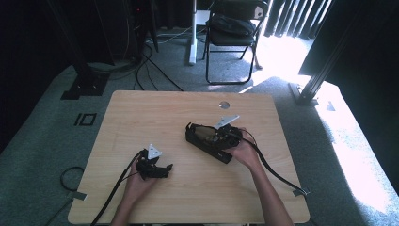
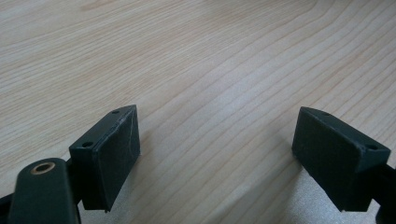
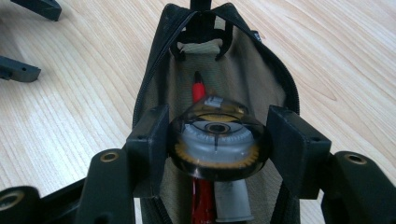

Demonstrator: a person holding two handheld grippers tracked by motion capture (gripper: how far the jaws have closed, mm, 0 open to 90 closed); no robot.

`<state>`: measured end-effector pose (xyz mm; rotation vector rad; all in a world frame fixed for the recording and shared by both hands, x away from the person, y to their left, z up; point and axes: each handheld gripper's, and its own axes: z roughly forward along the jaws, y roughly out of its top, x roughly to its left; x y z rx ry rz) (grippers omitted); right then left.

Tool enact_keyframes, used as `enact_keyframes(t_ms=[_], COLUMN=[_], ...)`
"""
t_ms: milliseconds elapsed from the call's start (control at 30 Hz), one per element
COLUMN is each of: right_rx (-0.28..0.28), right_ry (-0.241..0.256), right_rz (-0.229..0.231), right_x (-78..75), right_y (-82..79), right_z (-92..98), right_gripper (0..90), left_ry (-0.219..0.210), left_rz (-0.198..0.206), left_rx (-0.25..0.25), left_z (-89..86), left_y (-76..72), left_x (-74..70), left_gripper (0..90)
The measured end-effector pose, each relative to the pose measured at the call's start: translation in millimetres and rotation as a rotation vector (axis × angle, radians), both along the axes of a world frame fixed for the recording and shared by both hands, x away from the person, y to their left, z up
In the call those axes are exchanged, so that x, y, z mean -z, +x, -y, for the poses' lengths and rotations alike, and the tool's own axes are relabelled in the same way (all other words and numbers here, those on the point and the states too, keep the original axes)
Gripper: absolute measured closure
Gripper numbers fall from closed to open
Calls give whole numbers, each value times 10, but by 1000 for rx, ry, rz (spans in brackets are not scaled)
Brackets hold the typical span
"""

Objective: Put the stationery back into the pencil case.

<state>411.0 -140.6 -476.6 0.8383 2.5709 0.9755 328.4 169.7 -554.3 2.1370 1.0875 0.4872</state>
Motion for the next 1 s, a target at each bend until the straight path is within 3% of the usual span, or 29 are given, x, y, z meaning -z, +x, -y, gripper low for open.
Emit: enact_keyframes(t_ms=[500,800,1000], right_rx=[19,47,41], right_ry=[14,11,44], right_rz=[20,117,170], right_x=[-41,-186,-256], right_y=[-37,-242,-475], right_z=[21,56,59], right_gripper=[358,287,285], left_ry=[0,-2,-1], left_rz=[0,1,2], left_rx=[1,-1,-1], left_z=[0,2,2], left_y=[1,1,1], left_x=[0,1,1], left_gripper=[156,156,156])
